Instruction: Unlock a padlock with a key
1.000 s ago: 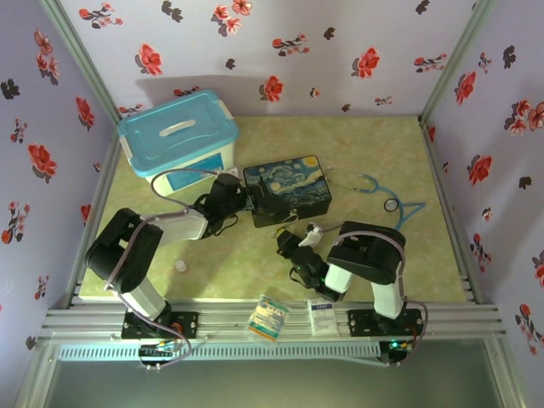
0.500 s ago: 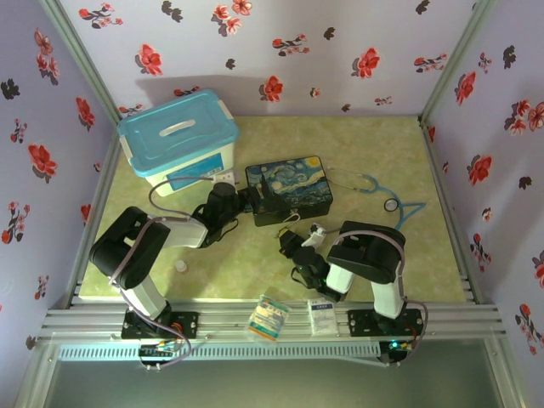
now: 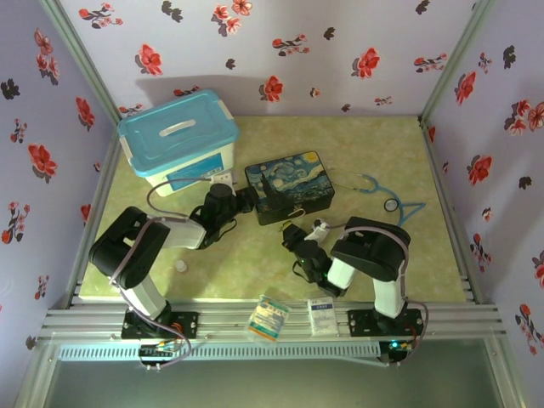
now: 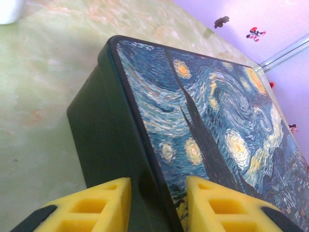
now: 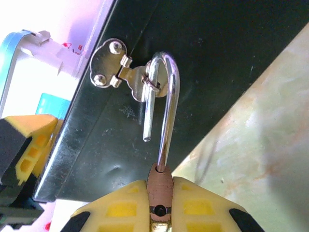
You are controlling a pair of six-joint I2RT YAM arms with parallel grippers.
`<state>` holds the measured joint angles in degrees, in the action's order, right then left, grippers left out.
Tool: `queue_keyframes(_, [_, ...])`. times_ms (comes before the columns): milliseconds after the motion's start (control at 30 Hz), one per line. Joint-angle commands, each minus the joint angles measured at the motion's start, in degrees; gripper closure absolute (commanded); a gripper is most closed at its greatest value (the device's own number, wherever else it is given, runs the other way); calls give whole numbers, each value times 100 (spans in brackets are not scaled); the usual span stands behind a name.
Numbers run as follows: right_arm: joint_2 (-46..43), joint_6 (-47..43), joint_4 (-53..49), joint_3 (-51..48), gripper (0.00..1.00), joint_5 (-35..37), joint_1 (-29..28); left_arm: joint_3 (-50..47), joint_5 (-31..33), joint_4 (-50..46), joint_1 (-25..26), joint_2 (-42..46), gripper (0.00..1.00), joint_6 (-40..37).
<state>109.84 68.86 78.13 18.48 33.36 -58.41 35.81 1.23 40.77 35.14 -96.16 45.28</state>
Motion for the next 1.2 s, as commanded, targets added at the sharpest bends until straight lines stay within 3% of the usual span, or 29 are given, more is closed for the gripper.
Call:
queue_keyframes(0, [155, 36, 135, 101, 100, 526, -153, -354, 24, -2007, -87, 187, 61, 14])
queue_keyframes(100, [245, 140, 137, 46, 100, 705, -278, -3, 258, -2619, 20, 964, 58, -115])
queue_keyframes(133, [284, 225, 141, 21, 100, 747, -276, 183, 360, -2871, 54, 1112, 52, -192])
queue_keyframes(167, [351, 311, 142, -1, 100, 788, -271, 384, 441, -3063, 87, 1179, 39, -265])
queue_keyframes(267, [474, 400, 144, 55, 100, 758, -261, 801, 311, -3061, 108, 867, 24, -242])
queue_keyframes(433, [332, 102, 138, 160, 100, 621, -273, 1047, 552, -3028, 187, -99, 18, -64])
queue_keyframes(500, [285, 57, 137, 133, 100, 626, -265, 1035, 505, -2896, 187, -414, 22, -86])
queue_keyframes(633, [200, 285, 143, -86, 100, 722, -156, 817, 552, -2856, 213, -762, 43, -73])
queue_keyframes(767, [40, 265, 143, -118, 100, 620, 55, 386, 711, -2718, 207, -834, 54, 31])
queue_keyframes(1167, [-504, 48, 139, -76, 100, 125, 816, -21, 712, -2478, 16, -760, 56, 21])
